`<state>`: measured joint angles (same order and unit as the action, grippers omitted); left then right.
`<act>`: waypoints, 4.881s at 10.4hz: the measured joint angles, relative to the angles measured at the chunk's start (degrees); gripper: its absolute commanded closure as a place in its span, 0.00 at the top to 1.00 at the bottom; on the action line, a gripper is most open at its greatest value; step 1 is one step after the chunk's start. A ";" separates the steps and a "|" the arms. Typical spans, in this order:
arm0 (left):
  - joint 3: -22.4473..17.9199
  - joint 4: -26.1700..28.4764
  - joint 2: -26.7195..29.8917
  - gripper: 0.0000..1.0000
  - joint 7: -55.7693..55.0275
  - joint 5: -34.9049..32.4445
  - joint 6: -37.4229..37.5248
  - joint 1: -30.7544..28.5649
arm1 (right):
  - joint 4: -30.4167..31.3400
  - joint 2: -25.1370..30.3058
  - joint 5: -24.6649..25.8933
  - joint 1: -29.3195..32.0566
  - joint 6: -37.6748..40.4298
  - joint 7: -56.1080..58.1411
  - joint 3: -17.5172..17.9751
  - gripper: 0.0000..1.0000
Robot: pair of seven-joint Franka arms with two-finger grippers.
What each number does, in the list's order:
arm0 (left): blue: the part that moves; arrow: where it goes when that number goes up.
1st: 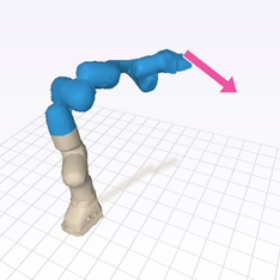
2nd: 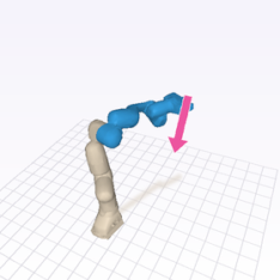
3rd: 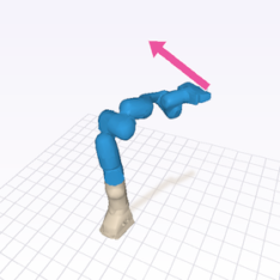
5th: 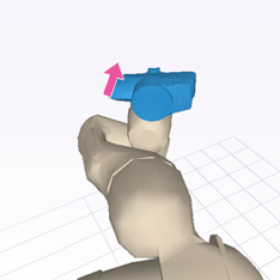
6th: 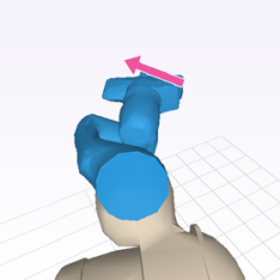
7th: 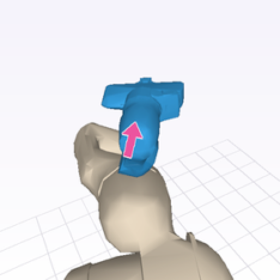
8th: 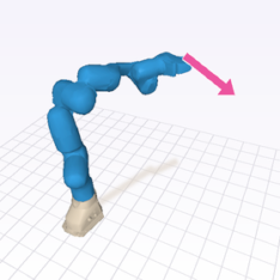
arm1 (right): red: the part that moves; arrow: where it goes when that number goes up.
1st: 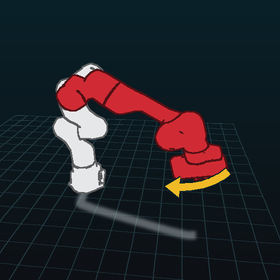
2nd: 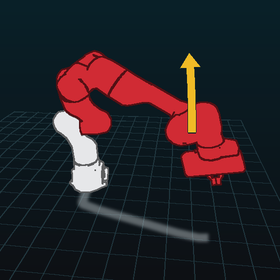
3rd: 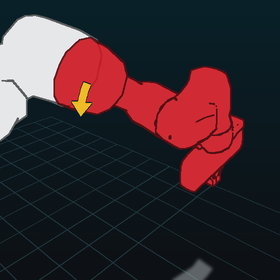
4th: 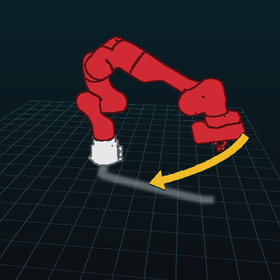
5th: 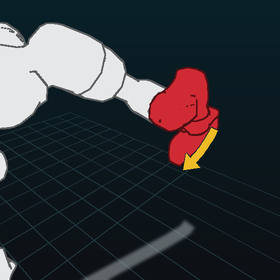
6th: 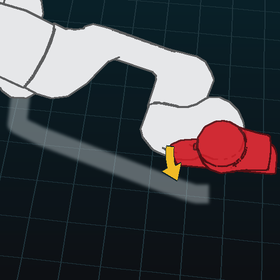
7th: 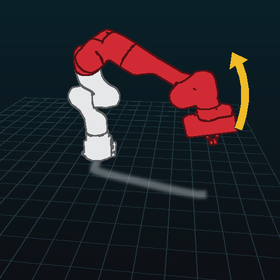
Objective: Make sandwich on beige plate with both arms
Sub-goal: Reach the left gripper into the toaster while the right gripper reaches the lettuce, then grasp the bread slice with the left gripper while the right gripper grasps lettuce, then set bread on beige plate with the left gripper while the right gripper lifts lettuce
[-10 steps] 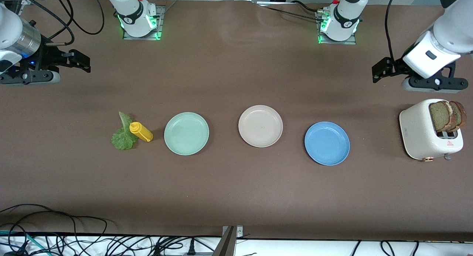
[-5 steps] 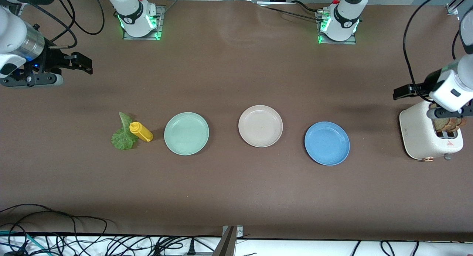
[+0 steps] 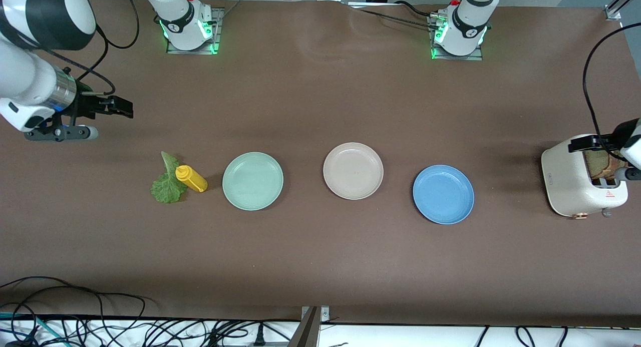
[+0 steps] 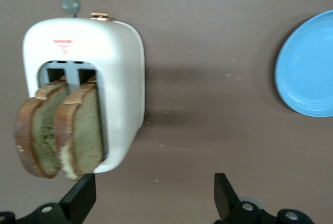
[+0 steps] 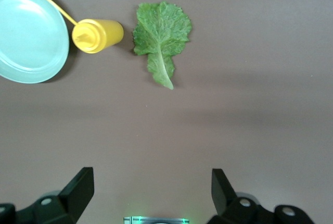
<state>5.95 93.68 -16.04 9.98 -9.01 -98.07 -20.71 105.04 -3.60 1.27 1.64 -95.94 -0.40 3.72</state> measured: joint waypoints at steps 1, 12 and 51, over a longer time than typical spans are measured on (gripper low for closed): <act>0.00 0.01 -0.92 1.00 0.14 -2.16 -0.97 -0.85 | 0.13 -1.86 0.00 0.07 -0.94 0.00 -0.94 1.00; 0.09 0.12 -6.89 0.13 1.65 -2.80 -4.00 -5.35 | 0.30 -19.00 -3.23 1.56 -9.35 1.30 -3.19 1.00; 11.45 -12.79 -33.38 0.00 13.79 45.62 -8.51 26.67 | -13.42 -21.34 -6.70 2.68 2.53 12.86 -2.39 0.00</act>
<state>17.40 80.89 -49.42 23.77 36.61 -106.58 5.96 91.62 -24.94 -5.43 4.32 -93.41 12.46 1.34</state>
